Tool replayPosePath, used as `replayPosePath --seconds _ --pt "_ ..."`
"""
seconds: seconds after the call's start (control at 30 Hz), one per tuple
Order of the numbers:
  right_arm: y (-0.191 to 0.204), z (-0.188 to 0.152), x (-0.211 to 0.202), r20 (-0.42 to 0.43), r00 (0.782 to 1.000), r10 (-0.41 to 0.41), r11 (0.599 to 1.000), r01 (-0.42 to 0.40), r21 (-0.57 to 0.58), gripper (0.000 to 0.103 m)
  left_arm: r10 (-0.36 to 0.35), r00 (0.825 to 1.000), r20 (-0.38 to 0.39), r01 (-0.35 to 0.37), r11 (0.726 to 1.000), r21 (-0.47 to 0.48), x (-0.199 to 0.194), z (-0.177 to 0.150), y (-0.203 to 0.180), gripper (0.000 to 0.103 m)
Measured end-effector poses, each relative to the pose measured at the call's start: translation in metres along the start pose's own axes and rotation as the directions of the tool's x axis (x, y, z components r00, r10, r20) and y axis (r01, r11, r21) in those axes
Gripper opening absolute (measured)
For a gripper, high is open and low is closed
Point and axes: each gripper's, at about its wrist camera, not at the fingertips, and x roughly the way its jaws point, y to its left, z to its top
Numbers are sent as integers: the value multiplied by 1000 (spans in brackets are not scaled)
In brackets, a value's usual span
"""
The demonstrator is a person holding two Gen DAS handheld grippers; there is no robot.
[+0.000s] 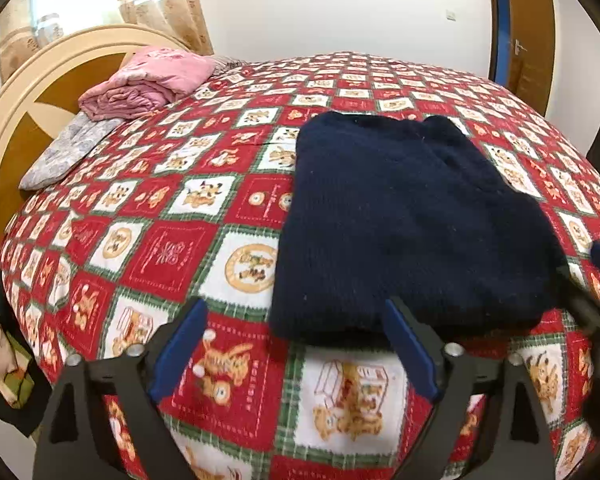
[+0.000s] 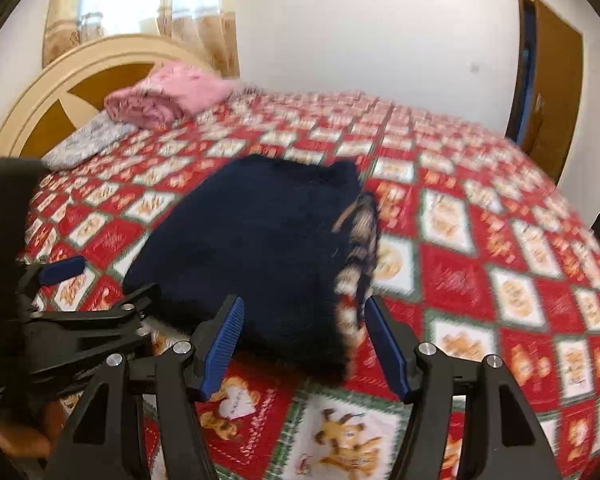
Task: Fold small clothes
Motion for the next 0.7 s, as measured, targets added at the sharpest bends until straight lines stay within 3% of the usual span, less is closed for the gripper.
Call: replayPosePath --seconds 0.1,0.23,0.43,0.57,0.7 --pt "-5 -17 19 -97 995 22 997 -15 75 64 -3 1000 -11 3 1000 -10 -3 -8 3 95" --pt "-26 -41 45 -228 972 62 980 -16 197 64 0 1000 -30 0 1000 -8 -5 -18 0 95" --pt "-22 -42 -13 -93 994 59 980 -39 194 64 -7 1000 -23 6 1000 -5 -18 -31 -6 95" --pt "-18 -50 -26 -169 985 17 974 22 227 64 -91 991 -94 90 996 -21 -20 -43 -11 95" --pt "-22 -63 -40 -217 976 32 958 32 287 64 -155 975 -157 147 987 -64 -28 -58 -9 95"
